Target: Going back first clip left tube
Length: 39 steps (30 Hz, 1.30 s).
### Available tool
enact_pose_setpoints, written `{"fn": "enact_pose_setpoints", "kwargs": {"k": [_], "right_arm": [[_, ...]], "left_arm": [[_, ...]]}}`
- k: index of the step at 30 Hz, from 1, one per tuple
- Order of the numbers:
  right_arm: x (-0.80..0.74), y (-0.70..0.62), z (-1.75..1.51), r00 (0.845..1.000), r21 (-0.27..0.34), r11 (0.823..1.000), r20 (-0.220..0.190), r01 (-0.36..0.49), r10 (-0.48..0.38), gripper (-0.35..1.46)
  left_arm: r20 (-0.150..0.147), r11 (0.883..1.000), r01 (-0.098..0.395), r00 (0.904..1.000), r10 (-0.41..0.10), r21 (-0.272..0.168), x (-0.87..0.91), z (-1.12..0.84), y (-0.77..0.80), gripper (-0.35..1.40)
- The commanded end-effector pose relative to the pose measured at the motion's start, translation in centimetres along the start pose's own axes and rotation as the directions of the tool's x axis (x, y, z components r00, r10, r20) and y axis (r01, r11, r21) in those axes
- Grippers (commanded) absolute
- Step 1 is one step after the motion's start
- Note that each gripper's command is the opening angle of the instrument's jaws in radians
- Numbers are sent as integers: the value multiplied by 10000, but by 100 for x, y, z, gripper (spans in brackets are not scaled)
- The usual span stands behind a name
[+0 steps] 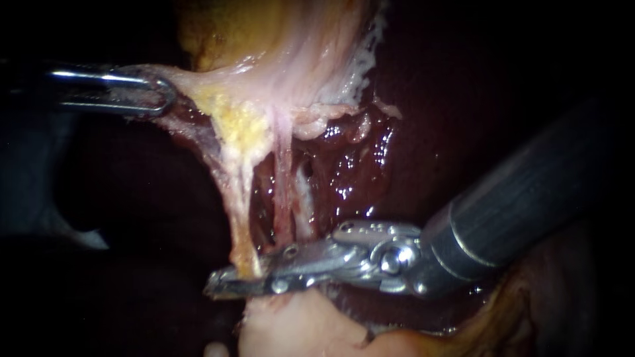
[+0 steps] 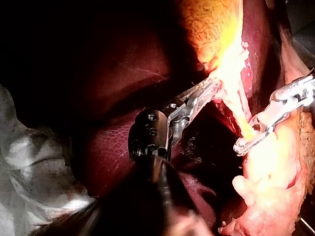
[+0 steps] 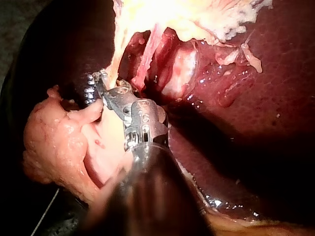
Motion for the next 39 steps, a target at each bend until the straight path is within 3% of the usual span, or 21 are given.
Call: {"fn": "enact_pose_setpoints", "kwargs": {"k": [1,7,10,12,18,23,27,31,37,39], "right_arm": [[0,0,0,10000,-2,10000,-1,-2,2,-35],[0,0,1,9999,174,9998,114,-6,4,-29],[1,-1,3,10000,230,9997,-24,60,-59,21],[3,0,7,9998,273,9995,-168,124,-119,38],[-2,3,14,9964,395,9973,-610,616,-591,43],[-2,15,10,9849,-250,9883,-828,1507,-1523,46],[-2,25,2,9647,-876,9663,-852,2419,-2492,50],[-8,27,-12,9195,-1359,9168,-690,3755,-3869,50],[-10,21,-49,8580,-1342,8545,-481,5019,-5115,50],[-7,18,-65,8456,-1364,8418,-450,5223,-5320,50]], "left_arm": [[-4,10000,-2,10000,2,12,0,0,0,-35],[-4,10000,-2,10000,2,12,0,0,0,-35],[-4,10000,-2,10000,2,12,0,0,0,-35],[-4,10000,-2,10000,2,12,0,0,0,-35],[-29,10000,-3,10000,3,-3,0,-1,0,-35],[-30,10000,-6,10000,6,-1,-1,-1,0,-35],[-31,10000,52,10000,-52,-1,-1,-1,0,-35],[-41,10000,50,10000,-50,21,-1,-2,0,-35],[-35,10000,45,10000,-45,11,-2,-4,-1,-35],[-33,9999,103,9999,-103,7,-2,-4,-1,-35]]}}
